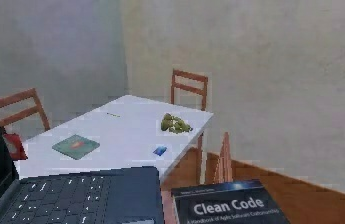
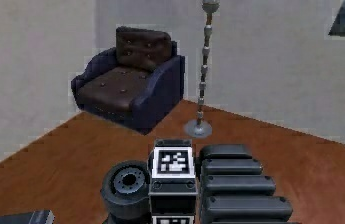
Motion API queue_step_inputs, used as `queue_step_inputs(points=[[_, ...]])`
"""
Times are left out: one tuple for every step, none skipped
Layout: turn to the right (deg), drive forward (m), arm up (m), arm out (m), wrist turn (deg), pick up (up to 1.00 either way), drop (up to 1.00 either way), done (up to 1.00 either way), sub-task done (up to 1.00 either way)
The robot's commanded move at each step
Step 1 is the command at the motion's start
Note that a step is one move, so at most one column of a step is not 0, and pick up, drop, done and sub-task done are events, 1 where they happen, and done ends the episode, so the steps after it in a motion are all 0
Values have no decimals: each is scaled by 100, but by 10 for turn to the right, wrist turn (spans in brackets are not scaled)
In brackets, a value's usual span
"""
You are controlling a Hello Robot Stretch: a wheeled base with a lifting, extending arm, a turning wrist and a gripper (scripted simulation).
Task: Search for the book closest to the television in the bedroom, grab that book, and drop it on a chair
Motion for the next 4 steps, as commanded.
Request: queue_step_inputs(points=[[-30,0,0,0,0,0,0,0,0],[390,0,0,0,0,0,0,0,0],[150,0,0,0,0,0,0,0,0],[0,40,0,0,0,0,0,0,0]])
